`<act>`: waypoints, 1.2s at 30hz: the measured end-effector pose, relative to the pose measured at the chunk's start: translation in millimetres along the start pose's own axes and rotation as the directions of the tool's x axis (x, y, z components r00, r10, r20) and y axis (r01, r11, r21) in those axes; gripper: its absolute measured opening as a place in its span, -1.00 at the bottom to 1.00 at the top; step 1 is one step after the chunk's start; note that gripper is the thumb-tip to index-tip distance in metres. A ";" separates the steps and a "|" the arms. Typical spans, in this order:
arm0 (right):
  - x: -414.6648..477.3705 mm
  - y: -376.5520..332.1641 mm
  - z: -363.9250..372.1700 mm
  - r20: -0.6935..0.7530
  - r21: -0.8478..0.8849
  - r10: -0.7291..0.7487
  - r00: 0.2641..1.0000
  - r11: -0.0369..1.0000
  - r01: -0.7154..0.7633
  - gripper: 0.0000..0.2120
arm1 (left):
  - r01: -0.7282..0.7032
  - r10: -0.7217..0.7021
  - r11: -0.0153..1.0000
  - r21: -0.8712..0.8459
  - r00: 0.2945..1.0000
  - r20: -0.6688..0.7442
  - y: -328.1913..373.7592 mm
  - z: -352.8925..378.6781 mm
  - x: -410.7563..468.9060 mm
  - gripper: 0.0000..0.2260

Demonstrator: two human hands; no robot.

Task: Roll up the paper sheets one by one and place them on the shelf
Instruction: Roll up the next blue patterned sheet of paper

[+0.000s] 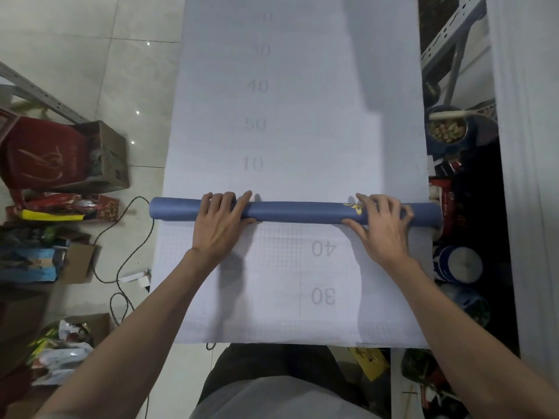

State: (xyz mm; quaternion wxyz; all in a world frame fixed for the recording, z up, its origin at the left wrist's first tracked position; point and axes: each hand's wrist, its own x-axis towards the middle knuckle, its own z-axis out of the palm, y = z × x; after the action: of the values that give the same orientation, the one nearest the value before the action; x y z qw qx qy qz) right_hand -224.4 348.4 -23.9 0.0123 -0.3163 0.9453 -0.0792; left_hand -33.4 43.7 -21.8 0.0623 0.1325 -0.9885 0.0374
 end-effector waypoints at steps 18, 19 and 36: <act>-3.1 1.4 -4.6 0.014 0.032 0.050 0.999 0.998 -0.051 -0.56 | 0.002 0.004 0.990 -0.139 0.999 0.043 2.7 -2.5 2.3 -0.52; -6.4 1.4 -3.5 0.009 0.037 0.038 0.999 0.999 -0.038 -0.56 | 0.005 0.000 0.989 -0.149 0.999 0.040 3.1 -1.8 0.6 -0.54; -0.1 2.2 -3.6 0.028 -0.040 0.055 0.998 0.998 -0.054 -0.32 | -0.058 0.059 0.998 -0.036 0.998 0.008 -1.0 -3.5 14.1 -0.51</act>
State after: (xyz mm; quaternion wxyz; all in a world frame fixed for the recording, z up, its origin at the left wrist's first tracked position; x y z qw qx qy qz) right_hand -225.9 350.7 -20.7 0.0218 -0.2917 0.9547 -0.0555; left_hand -46.3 39.5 -16.4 0.0590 0.1025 -0.9928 0.0210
